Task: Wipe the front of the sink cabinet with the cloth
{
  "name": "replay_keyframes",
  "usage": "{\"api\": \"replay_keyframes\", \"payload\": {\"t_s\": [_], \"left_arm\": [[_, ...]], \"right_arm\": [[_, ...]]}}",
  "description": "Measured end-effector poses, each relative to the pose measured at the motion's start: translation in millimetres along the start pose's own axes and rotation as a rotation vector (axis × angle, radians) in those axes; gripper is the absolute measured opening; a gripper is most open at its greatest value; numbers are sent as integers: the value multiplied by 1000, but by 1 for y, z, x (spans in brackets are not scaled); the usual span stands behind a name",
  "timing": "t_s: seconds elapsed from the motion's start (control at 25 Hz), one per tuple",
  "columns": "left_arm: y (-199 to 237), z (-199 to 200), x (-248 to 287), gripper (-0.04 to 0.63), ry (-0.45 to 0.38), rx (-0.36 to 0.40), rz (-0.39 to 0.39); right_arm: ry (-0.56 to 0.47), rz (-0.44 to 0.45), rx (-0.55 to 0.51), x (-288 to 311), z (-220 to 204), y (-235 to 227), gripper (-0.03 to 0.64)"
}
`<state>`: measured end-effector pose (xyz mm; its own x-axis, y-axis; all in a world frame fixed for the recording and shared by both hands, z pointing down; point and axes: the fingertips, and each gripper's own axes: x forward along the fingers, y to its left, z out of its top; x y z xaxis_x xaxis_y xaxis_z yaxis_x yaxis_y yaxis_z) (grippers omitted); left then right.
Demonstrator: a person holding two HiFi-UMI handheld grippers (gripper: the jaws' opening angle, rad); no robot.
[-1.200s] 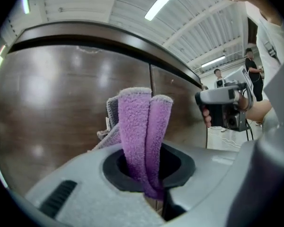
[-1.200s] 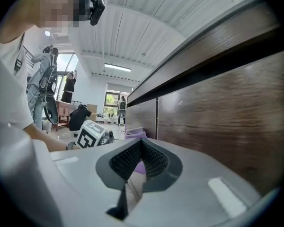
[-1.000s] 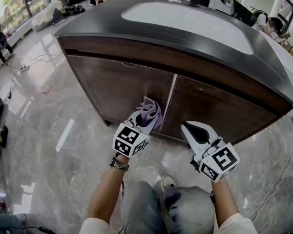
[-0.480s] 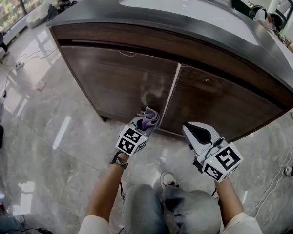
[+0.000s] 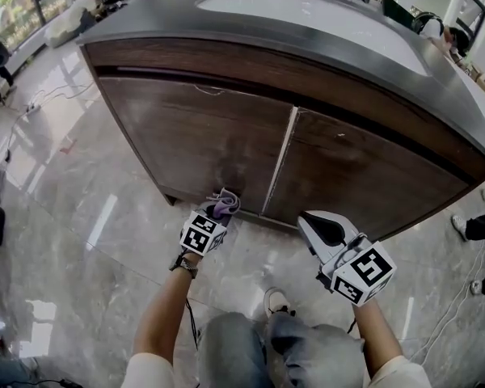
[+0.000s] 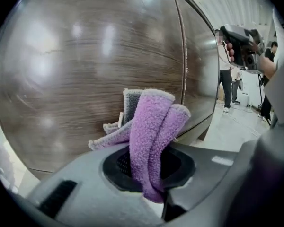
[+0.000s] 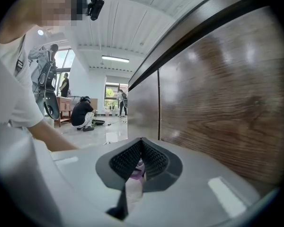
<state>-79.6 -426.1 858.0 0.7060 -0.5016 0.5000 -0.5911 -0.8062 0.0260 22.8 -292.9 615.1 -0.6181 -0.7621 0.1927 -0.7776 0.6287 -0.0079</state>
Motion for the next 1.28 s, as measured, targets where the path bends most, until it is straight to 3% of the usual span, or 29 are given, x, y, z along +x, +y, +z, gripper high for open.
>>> {"api": "replay_keyframes", "payload": {"t_s": [0.12, 0.32, 0.92, 1.12, 1.28], "left_arm": [[10, 13, -16, 51, -25, -23, 8], [16, 78, -59, 51, -165, -29, 21], [2, 289, -183, 52, -428, 149, 82], [4, 315, -205, 52, -466, 112, 96], [33, 324, -227, 52, -519, 63, 127]], "right_arm": [[5, 3, -10, -1, 6, 3, 6], [13, 7, -35, -4, 21, 11, 6], [-74, 45, -103, 0, 96, 45, 6], [-83, 49, -116, -3, 103, 45, 6], [-79, 62, -124, 4, 104, 44, 6]]}}
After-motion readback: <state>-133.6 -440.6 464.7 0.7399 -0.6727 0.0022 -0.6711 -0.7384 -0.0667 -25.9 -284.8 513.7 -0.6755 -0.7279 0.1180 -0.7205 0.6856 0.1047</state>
